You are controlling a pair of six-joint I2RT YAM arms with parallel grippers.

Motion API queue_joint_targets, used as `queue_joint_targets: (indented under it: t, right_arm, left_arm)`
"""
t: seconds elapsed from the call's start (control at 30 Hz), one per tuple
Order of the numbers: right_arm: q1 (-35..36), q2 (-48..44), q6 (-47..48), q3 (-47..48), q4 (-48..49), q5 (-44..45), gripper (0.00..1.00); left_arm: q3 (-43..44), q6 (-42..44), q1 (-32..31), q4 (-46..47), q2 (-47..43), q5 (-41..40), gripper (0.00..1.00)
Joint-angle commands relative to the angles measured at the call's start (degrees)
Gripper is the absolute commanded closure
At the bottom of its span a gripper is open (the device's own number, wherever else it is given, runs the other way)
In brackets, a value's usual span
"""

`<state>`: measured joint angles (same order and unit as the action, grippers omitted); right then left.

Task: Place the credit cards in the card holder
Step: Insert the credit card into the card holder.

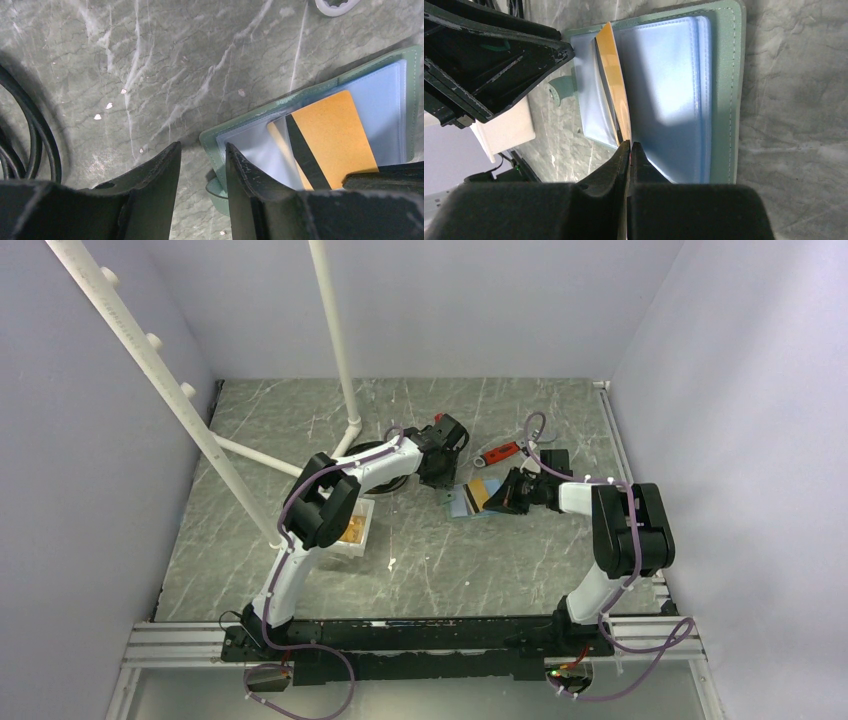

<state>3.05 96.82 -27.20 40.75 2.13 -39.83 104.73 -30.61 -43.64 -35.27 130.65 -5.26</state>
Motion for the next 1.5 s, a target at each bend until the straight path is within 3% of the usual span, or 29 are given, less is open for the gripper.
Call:
queue_joint_targets:
  t: [0.0, 0.43, 0.6, 0.9, 1.13, 1.47]
  right_arm:
    - [1.4, -1.9, 2.0, 0.9, 2.8, 7.5, 1.0]
    - [3.4, -2.8, 1.4, 0.4, 2.7, 9.8, 1.0]
    - [4.1, -2.3, -5.2, -4.6, 10.6, 4.7, 1.0]
    - [2.9, -4.6, -12.7, -10.1, 19.1, 3.4, 1.0]
    - [1.3, -7.9, -2.8, -5.4, 7.0, 10.4, 1.0]
    - [2.0, -6.4, -2.0, -6.1, 9.4, 7.6, 1.0]
  left_arm:
    - [-3.9, 2.5, 0.3, -6.8, 4.3, -2.5, 0.57]
    - [-4.2, 2.1, 0.3, -6.5, 3.8, -1.5, 0.58]
    - [-5.3, 0.5, 0.3, -4.7, 3.0, 2.0, 0.59]
    - [-6.2, -0.5, 0.3, -3.9, 2.1, 3.7, 0.59]
    - [-6.9, 0.2, 0.4, -4.4, 1.5, 2.2, 0.59]
    - [-5.9, 0.3, 0.4, -4.6, 1.9, 2.4, 0.6]
